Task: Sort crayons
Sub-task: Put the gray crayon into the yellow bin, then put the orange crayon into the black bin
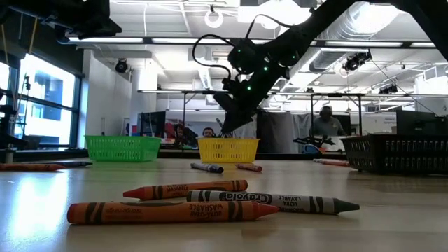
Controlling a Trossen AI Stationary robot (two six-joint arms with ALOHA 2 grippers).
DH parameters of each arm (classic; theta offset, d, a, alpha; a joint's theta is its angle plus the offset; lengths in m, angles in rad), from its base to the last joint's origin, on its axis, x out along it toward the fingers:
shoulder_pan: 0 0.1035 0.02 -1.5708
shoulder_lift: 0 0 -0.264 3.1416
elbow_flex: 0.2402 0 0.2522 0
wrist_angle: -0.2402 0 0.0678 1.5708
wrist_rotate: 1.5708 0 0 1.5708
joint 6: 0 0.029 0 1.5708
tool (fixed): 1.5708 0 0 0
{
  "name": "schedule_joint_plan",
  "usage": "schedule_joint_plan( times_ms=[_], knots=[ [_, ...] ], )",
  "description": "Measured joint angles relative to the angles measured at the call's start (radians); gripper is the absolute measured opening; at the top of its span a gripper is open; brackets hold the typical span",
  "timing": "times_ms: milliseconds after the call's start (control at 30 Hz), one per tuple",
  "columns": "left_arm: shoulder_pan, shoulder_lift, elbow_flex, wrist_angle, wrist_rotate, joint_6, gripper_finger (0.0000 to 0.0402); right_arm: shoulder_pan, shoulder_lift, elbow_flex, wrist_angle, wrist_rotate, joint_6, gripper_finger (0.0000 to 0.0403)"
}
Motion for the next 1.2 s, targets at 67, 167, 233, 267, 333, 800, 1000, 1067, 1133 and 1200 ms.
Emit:
schedule_joint_plan(
  times_ms=[67,167,233,267,333,800,1000,1067,1133,1200],
  knots=[
    [0.000,0.000,0.000,0.000,0.000,0.000,0.0099,0.000,0.000,0.000,-0.003,-0.001,-0.005,0.0052],
    [0.000,0.000,0.000,-0.002,0.000,0.000,0.0099,0.000,0.000,0.000,-0.006,-0.001,-0.007,0.0082],
    [0.000,0.000,0.000,-0.002,0.000,0.000,0.0099,0.000,0.000,0.000,-0.007,-0.002,-0.007,0.0099],
    [0.000,0.000,0.000,-0.002,0.000,0.000,0.0099,0.000,-0.002,0.004,-0.025,-0.005,-0.007,0.0107],
    [0.000,0.000,0.000,-0.003,0.000,0.000,0.0099,0.000,-0.006,0.036,-0.122,-0.010,-0.025,0.0117],
    [0.000,0.000,0.000,-0.034,0.000,0.000,0.0099,-0.044,-0.101,0.374,-1.294,0.286,-0.004,0.0112],
    [0.000,0.000,0.000,-0.046,0.000,0.000,0.0099,-0.126,-0.224,0.163,-1.256,0.262,0.072,0.0112],
    [0.000,0.000,0.000,-0.050,0.000,0.000,0.0099,-0.161,-0.271,0.057,-1.150,0.219,0.071,0.0112],
    [0.000,0.000,0.000,-0.051,0.000,0.000,0.0099,-0.199,-0.315,-0.057,-1.039,0.154,0.056,0.0112],
    [0.000,0.000,0.000,-0.051,0.000,0.000,0.0099,-0.234,-0.350,-0.154,-0.936,0.119,0.047,0.0112]
  ],
)
